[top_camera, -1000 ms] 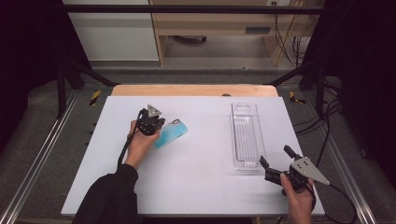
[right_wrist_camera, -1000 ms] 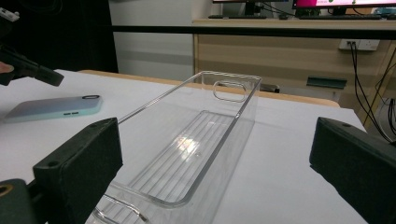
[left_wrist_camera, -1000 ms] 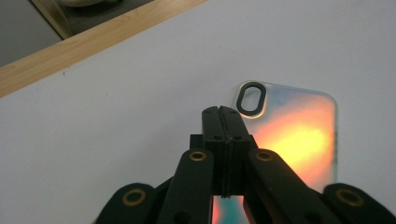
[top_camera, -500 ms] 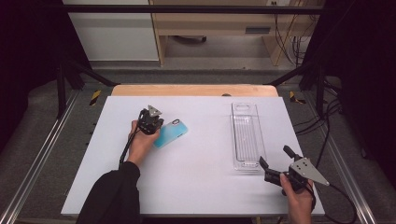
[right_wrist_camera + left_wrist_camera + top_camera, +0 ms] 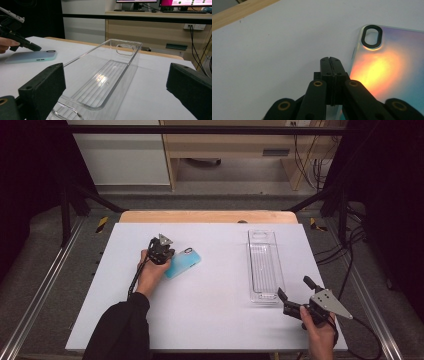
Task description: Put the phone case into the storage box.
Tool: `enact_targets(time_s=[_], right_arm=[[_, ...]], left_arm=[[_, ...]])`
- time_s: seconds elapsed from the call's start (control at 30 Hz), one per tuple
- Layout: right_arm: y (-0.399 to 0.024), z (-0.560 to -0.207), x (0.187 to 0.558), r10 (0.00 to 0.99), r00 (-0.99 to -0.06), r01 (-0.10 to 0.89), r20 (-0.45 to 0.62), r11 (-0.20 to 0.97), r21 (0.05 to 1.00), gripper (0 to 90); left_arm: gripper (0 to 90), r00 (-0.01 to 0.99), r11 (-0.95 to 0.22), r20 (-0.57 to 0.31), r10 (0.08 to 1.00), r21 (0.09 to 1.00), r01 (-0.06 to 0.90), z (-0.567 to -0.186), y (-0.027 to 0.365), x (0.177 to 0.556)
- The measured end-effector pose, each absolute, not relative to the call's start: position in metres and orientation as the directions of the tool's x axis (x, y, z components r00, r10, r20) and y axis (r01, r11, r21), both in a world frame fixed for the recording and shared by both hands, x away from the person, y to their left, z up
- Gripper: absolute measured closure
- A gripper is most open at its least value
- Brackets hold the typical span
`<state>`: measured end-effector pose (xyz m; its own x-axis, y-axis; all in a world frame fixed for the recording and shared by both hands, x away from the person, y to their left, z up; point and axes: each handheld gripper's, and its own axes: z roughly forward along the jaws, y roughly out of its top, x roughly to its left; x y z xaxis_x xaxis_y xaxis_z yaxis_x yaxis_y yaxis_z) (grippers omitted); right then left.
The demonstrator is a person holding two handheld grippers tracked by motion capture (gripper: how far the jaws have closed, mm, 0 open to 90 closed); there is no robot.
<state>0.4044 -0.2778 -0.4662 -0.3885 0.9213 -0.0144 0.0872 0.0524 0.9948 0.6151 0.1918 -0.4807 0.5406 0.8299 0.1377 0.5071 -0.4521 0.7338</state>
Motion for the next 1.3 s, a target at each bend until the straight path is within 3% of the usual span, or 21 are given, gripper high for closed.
enact_targets(time_s=[0.53,0.9,1.3], right_arm=[[-0.278,-0.466,0.404,0.921,-0.389,0.086,-0.014,0.051,0.995,2.6],[-0.279,-0.465,0.403,0.92,-0.391,0.085,-0.007,0.044,0.995,2.6],[-0.279,-0.465,0.403,0.92,-0.392,0.087,-0.007,0.045,0.995,2.6]], left_arm=[[90.0,0.608,-0.526,0.172,0.775,0.708,0.471,-0.478,0.179,0.606],[90.0,0.715,-0.625,0.195,0.672,0.667,0.405,-0.474,0.14,0.575],[90.0,0.757,-0.655,0.183,0.628,0.65,0.386,-0.473,0.138,0.556]])
